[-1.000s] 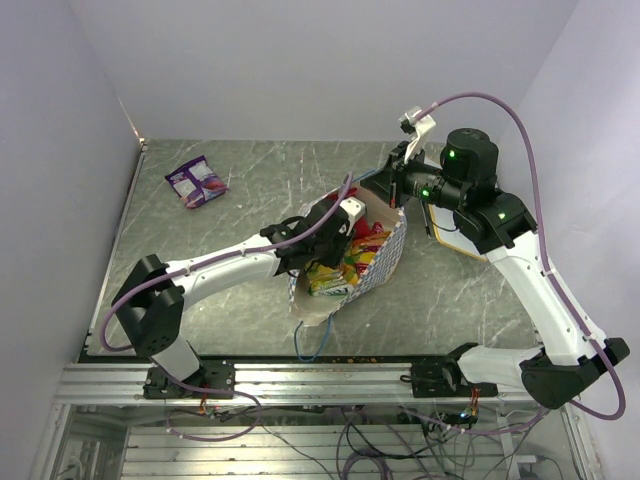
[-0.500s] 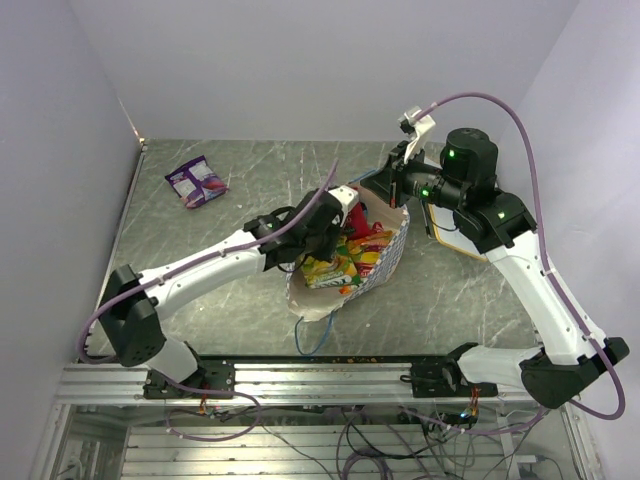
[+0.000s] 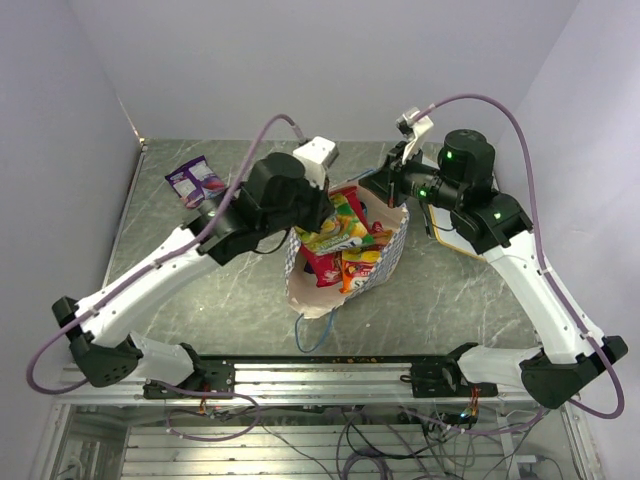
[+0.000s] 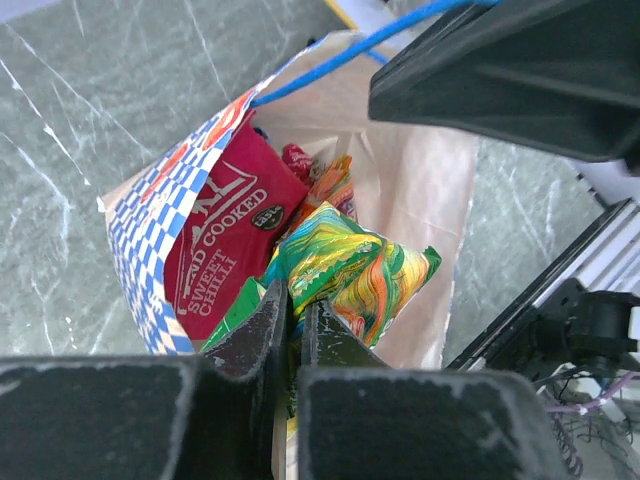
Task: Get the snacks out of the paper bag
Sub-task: Take out the snack from the paper bag.
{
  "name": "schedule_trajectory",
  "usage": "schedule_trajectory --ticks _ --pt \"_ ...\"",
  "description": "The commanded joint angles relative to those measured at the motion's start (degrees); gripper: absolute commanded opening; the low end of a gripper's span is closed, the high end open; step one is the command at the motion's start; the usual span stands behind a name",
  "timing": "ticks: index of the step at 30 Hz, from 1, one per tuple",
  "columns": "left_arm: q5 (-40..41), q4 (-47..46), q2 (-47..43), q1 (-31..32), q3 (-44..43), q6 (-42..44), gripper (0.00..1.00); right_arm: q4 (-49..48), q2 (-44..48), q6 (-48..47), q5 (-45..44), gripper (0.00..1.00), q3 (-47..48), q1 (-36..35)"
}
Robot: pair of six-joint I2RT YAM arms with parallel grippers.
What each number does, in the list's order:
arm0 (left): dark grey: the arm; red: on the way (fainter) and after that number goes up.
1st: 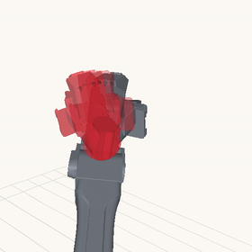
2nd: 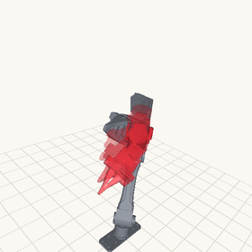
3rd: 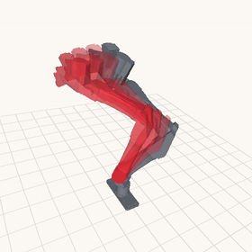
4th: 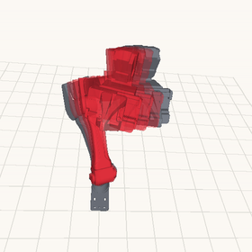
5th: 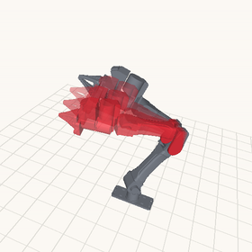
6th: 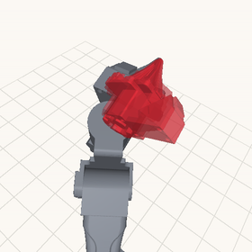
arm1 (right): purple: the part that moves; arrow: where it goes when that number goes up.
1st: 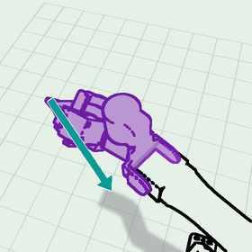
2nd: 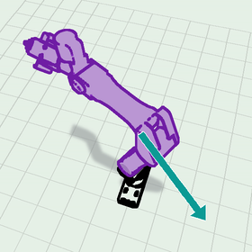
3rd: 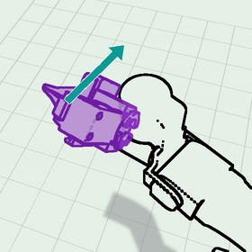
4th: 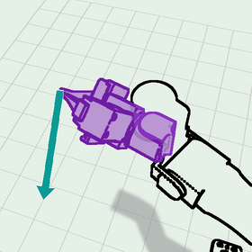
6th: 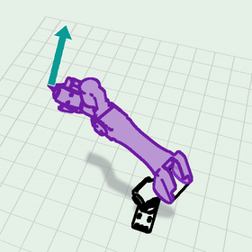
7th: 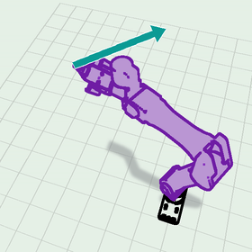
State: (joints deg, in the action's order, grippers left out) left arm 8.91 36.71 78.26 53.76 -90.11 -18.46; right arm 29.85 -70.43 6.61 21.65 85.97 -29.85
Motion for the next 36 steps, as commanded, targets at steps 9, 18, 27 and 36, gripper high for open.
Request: schedule_trajectory --ticks 9,18,27,36 --pt "7.5 7.8 -6.8 -6.1 -12.0 -1.9 0.07 -3.6 1.6 0.3 0.3 0.0 -1.1 -0.1" --pt "-3.1 21.1 2.6 -31.1 -25.4 -9.8 0.07 -1.8 1.5 -1.4 0.7 0.0 -0.1 -0.1" --pt "-19.8 4.7 3.2 -50.1 -1.0 -30.6 0.07 -2.9 0.4 1.0 3.5 0.0 0.4 -0.1" --pt "-17.0 4.3 14.7 -59.0 -3.3 -29.5 0.07 -0.8 -1.1 1.1 4.4 0.0 3.0 -0.1"
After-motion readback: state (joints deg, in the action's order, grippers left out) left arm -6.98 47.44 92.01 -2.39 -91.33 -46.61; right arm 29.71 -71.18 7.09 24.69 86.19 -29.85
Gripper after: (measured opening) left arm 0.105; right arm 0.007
